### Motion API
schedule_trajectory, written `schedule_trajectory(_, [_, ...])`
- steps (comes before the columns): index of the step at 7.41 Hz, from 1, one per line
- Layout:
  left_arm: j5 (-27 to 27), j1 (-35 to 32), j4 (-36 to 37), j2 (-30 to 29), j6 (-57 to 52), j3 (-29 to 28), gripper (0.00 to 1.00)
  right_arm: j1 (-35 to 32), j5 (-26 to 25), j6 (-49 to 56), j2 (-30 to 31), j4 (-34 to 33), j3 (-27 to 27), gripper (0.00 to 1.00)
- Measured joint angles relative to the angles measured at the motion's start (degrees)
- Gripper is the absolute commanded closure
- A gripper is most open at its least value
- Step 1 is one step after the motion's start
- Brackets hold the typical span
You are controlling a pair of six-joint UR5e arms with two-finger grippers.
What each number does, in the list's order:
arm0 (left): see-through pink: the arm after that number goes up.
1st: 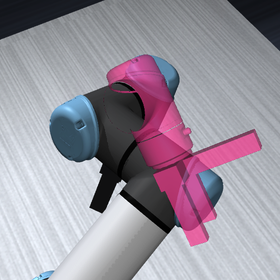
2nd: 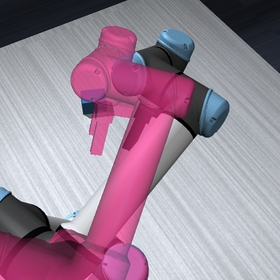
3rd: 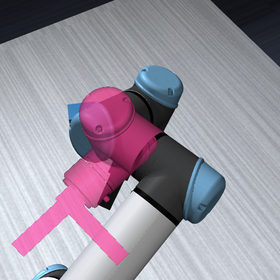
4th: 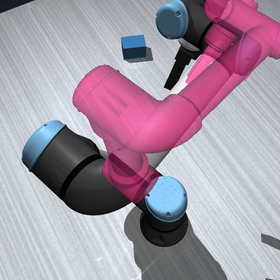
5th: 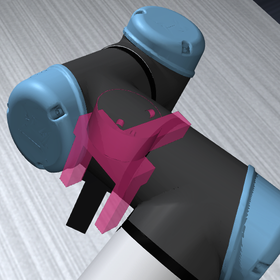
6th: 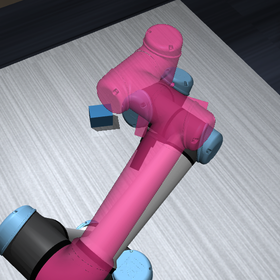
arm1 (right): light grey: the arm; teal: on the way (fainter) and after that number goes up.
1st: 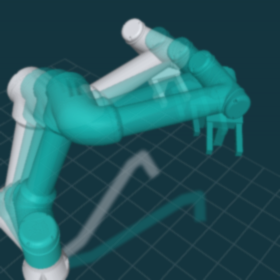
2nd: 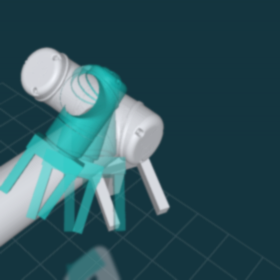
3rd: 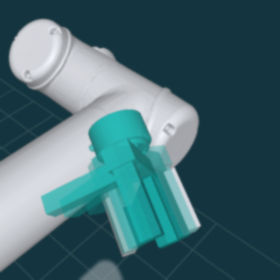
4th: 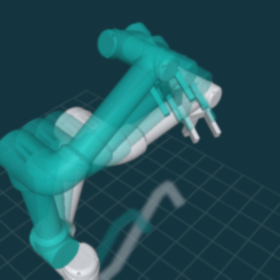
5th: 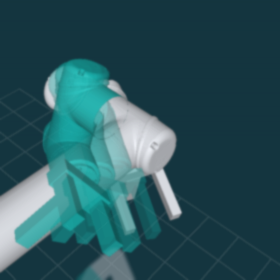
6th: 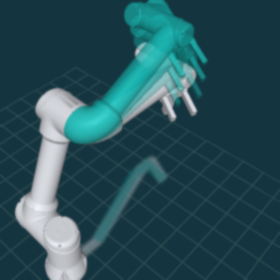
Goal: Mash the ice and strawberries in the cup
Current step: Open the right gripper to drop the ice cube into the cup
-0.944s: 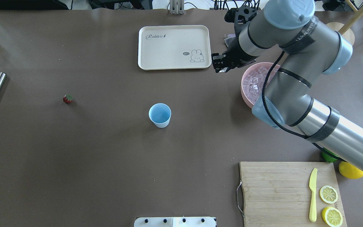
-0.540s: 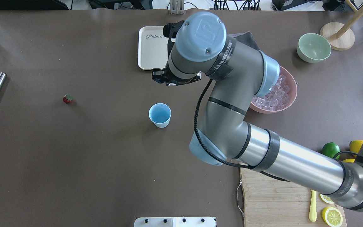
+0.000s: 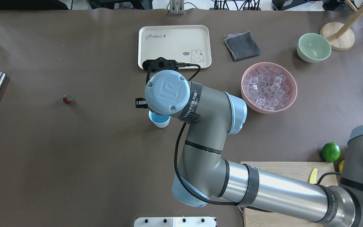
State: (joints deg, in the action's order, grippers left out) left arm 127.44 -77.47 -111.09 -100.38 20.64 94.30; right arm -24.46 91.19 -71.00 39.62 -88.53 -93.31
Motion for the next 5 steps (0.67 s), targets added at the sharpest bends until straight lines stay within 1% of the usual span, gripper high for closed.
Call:
schedule_trajectory(2, [0.0, 0.0, -0.2, 0.2, 0.1, 0.0, 0.03, 0.2, -0.1, 0.0, -0.6, 0.5, 2.7, 1.00])
schedule_trajectory(3, [0.0, 0.1, -0.2, 0.3, 0.2, 0.0, 0.03, 0.2, -0.1, 0.1, -0.8, 0.5, 3.5, 0.97])
schedule_trajectory(4, [0.0, 0.1, -0.2, 0.3, 0.2, -0.1, 0.03, 0.3, -0.3, 0.1, -1.0, 0.6, 4.2, 0.74])
schedule_trajectory(5, [0.0, 0.2, -0.2, 0.2, 0.1, -0.4, 0.03, 0.5, -0.4, 0.1, -1.1, 1.1, 5.1, 0.46])
